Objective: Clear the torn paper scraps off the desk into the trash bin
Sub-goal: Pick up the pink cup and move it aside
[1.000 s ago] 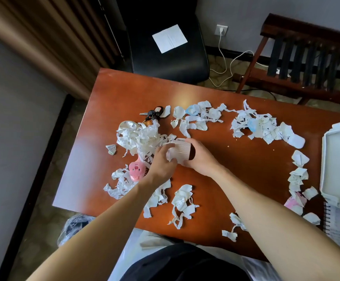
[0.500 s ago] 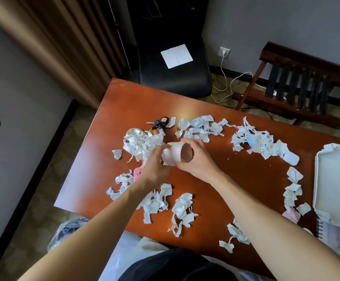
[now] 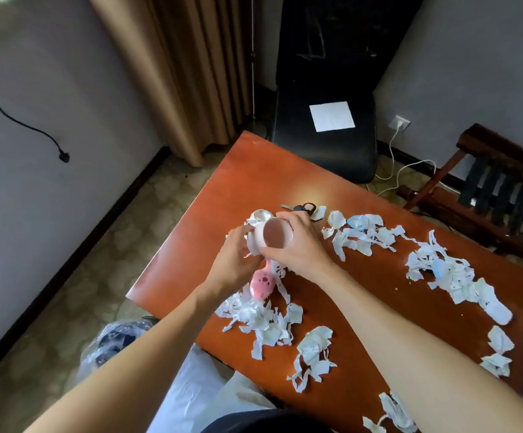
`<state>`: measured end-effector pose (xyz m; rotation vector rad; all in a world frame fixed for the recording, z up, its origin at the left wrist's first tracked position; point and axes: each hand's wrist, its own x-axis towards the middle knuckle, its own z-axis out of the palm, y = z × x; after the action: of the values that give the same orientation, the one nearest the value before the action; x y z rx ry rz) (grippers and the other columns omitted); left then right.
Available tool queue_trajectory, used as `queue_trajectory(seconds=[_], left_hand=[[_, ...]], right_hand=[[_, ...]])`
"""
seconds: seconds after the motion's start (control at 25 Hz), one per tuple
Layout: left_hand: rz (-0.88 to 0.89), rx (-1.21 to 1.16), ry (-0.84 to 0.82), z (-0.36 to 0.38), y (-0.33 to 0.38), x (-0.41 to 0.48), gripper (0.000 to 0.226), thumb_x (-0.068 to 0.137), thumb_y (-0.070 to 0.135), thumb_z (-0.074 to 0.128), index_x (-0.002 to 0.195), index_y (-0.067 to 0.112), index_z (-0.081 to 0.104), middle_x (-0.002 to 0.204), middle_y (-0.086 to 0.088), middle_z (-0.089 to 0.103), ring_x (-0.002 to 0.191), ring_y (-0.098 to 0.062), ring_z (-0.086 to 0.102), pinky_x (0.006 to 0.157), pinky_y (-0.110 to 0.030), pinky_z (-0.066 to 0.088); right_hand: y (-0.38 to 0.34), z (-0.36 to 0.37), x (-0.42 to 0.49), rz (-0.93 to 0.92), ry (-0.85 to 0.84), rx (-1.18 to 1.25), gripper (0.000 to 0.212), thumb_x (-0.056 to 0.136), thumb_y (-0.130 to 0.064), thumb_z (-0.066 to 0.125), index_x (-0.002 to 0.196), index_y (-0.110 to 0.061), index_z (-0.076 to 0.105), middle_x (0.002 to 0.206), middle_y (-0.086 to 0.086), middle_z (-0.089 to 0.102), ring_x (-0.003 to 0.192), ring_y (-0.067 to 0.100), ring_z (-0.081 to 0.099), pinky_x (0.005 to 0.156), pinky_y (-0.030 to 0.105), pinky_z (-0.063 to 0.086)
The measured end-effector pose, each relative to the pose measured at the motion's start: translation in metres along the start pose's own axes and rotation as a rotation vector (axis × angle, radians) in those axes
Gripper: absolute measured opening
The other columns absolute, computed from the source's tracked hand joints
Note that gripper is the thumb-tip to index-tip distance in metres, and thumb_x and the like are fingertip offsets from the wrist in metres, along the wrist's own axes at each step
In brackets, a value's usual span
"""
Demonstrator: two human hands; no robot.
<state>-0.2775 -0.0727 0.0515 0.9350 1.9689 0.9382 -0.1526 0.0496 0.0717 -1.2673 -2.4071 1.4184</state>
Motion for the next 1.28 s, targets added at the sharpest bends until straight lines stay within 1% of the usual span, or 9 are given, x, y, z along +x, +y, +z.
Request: queue_trajectory(seconds=[0.24,0.32,0.44,0.6,0.72,0.84,0.92,1.0,1.28], left_hand=[[-0.059,0.033,0.170,-0.042,-0.040,0.003,0.040,0.087,0.033,0.072,0.123,0.026,0.055,0.116,0.016,0.059,0.101,-0.005,0.057,0.081,-0.022,0.047],[-0.107,0.021,0.176,-0.053,-0.051,0.004,0.040,0.088,0.030,0.072,0.124,0.026,0.054,0.115,0.016,0.059,0.099,-0.004,0.059,0.078,-0.018,0.047],[-0.202,-0.043,0.143,-0.065,-0.071,0.011,0.042,0.089,0.024,0.072,0.126,0.024,0.052,0.118,0.010,0.062,0.098,-0.009,0.065,0.079,-0.024,0.053],[-0.225,-0.037,0.114,-0.074,-0.090,0.018,0.041,0.090,0.017,0.070,0.127,0.019,0.053,0.121,0.005,0.061,0.095,-0.008,0.066,0.074,-0.014,0.050],[-0.212,-0.030,0.071,-0.079,-0.101,0.026,0.036,0.089,0.004,0.063,0.121,0.022,0.059,0.120,0.007,0.061,0.103,-0.011,0.064,0.087,-0.023,0.055],[-0.191,-0.030,0.009,-0.074,-0.136,0.036,0.056,0.078,0.007,0.050,0.127,0.035,0.057,0.126,0.003,0.059,0.122,-0.017,0.054,0.099,-0.038,0.052],[-0.208,-0.042,-0.002,-0.077,-0.136,0.035,0.064,0.074,0.006,0.047,0.131,0.035,0.053,0.130,0.004,0.055,0.127,-0.016,0.050,0.104,-0.038,0.048],[-0.243,-0.097,-0.007,-0.084,-0.120,0.031,0.065,0.078,-0.003,0.048,0.135,0.028,0.049,0.134,0.006,0.055,0.125,-0.015,0.054,0.104,-0.032,0.047],[-0.311,-0.149,-0.012,-0.087,-0.123,0.030,0.058,0.087,0.002,0.047,0.141,0.022,0.043,0.136,0.002,0.056,0.119,-0.018,0.061,0.104,-0.040,0.049]], right_hand=[[-0.031,0.060,0.046,-0.070,-0.079,-0.059,0.079,0.068,-0.042,0.085,0.134,-0.024,0.047,0.130,-0.007,0.035,0.124,0.011,0.032,0.094,0.026,0.036],[-0.038,0.076,0.056,-0.093,-0.107,-0.084,0.078,0.070,-0.043,0.083,0.135,-0.025,0.045,0.130,-0.010,0.034,0.124,0.010,0.031,0.093,0.027,0.038],[-0.041,0.099,0.070,-0.129,-0.124,-0.120,0.081,0.069,-0.040,0.084,0.137,-0.023,0.044,0.130,-0.008,0.033,0.125,0.013,0.030,0.101,0.030,0.040],[-0.043,0.117,0.085,-0.158,-0.142,-0.202,0.083,0.069,-0.040,0.085,0.139,-0.022,0.044,0.131,-0.005,0.034,0.122,0.017,0.030,0.101,0.036,0.040],[-0.045,0.127,0.096,-0.165,-0.149,-0.258,0.084,0.069,-0.041,0.084,0.140,-0.023,0.044,0.131,-0.005,0.035,0.120,0.019,0.032,0.098,0.040,0.043],[-0.048,0.135,0.105,-0.176,-0.149,-0.307,0.084,0.069,-0.043,0.084,0.140,-0.024,0.043,0.130,-0.006,0.036,0.119,0.018,0.032,0.095,0.040,0.045],[-0.050,0.140,0.109,-0.173,-0.158,-0.332,0.084,0.069,-0.045,0.083,0.140,-0.026,0.042,0.129,-0.007,0.035,0.119,0.017,0.032,0.090,0.039,0.046],[-0.053,0.144,0.112,-0.172,-0.159,-0.373,0.085,0.069,-0.043,0.083,0.141,-0.026,0.041,0.130,-0.007,0.034,0.120,0.017,0.031,0.089,0.039,0.046],[-0.054,0.153,0.117,-0.179,-0.179,-0.428,0.087,0.069,-0.042,0.083,0.142,-0.026,0.039,0.131,-0.006,0.032,0.121,0.018,0.029,0.091,0.039,0.044]])
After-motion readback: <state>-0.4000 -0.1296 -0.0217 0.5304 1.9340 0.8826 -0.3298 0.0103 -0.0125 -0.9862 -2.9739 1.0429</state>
